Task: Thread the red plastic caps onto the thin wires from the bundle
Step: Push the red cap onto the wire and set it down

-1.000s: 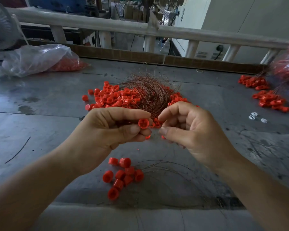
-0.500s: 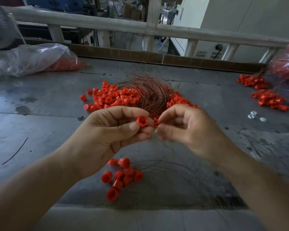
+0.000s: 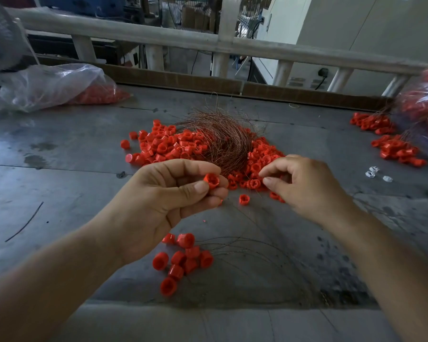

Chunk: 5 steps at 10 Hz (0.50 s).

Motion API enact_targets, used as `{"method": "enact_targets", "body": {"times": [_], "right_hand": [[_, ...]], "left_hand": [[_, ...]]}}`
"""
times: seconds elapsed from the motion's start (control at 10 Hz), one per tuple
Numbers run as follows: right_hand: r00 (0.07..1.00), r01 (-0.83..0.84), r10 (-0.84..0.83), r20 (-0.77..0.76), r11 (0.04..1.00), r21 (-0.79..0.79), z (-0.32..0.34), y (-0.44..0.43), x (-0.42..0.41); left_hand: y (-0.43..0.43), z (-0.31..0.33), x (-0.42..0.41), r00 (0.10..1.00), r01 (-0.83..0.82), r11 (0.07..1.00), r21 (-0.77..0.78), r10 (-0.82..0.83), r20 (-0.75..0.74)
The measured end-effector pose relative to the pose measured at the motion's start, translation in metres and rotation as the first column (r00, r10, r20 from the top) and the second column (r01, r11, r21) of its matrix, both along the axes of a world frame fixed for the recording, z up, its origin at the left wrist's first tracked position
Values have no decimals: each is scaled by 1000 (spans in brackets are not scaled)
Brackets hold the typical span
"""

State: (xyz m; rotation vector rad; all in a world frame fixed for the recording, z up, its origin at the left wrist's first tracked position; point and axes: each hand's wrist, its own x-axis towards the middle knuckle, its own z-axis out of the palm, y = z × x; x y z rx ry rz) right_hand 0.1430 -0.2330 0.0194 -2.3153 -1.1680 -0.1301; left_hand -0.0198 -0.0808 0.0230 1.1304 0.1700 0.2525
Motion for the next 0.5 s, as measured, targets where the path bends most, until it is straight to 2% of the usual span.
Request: {"method": "enact_targets", "body": {"times": [0.1,0.2,0.3,0.5], "right_hand": [[997,71,-72,-10,993,-98,3,-8,10],[993,84,-97,-62,979,-183,5,-11,15],[994,83,-101,-51,957,-278,3,-11,12],[996,75,-87,-26,950,-304,0,-9,9]], "left_hand": [[-1,0,-1,1000,11,1000,-2,-11,-2],[-1,0,-1,1000,6,1000,6,-6,-6],[-2,0,-1,1000,-1,1000,10,1,-11],[-2,0,0,1000,-4,1000,15,5,-20]]}}
